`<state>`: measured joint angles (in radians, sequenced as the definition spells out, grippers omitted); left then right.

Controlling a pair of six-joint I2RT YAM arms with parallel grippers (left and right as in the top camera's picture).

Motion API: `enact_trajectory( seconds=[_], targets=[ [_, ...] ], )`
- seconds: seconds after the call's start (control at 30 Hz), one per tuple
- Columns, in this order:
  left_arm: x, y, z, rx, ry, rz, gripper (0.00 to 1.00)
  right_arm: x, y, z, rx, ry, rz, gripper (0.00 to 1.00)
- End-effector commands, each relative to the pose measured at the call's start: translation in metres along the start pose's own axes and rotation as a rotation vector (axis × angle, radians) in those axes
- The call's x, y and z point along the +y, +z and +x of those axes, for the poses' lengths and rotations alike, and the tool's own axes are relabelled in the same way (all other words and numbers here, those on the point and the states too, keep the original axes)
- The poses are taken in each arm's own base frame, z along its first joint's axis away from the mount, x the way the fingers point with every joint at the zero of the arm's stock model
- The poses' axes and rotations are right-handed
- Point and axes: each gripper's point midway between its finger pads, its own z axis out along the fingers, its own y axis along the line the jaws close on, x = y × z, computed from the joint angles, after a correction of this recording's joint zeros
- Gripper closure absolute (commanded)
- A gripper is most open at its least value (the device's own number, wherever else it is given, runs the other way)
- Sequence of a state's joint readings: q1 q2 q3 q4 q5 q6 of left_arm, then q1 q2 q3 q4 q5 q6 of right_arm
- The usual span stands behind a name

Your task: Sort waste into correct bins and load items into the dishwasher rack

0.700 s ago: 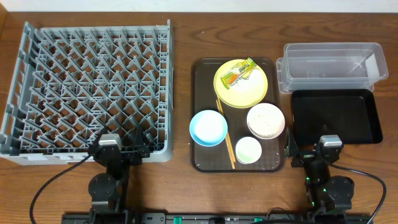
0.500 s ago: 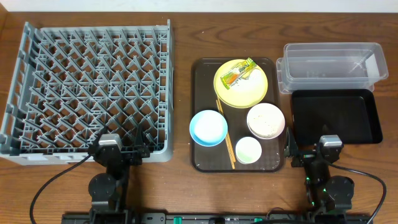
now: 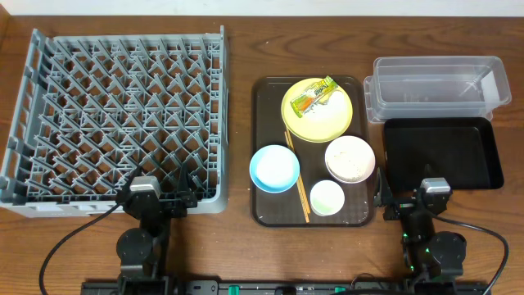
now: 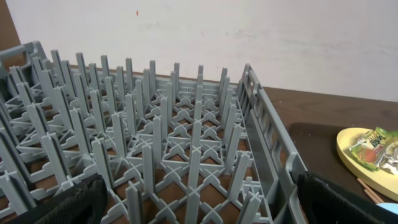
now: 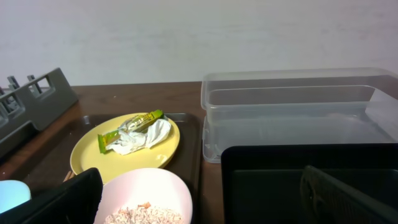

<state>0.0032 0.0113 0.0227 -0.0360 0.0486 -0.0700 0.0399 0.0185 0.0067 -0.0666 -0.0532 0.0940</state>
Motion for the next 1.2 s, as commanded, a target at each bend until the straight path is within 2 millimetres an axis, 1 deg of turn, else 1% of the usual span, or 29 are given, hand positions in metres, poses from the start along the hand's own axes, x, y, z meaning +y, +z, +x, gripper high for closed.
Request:
enact_trajectory(
  seconds=[0.0,0.7,0.87,1.03,1.17],
  targets=[
    [0.0032,0.0013,0.0166,0.049,0.015,-0.014,0.01,0.0028,0.0002,0.002,0.007,-0.006,-0.014,0.01],
    [0.0032,0.0013,0.0165,0.049,0.015,-0.014,0.01,0.003,0.0002,0.002,0.007,-0.005,-0.015,0.01],
    [0.0031,0.0013,0.0165,0.049,0.014,-0.013,0.01,0.0036,0.0002,0.0022,0.009,0.041,-0.018,0.01],
    [0.003,-0.0002,0.0154,0.059,-0.01,-0.015,0.01,0.0045,-0.001,0.0021,0.024,0.049,-0.021,0.01],
    [0.0027,-0.0063,0.0132,0.111,-0.015,-0.023,0.01,0.0117,-0.0043,-0.0063,0.063,0.052,-0.053,0.01]
  ],
)
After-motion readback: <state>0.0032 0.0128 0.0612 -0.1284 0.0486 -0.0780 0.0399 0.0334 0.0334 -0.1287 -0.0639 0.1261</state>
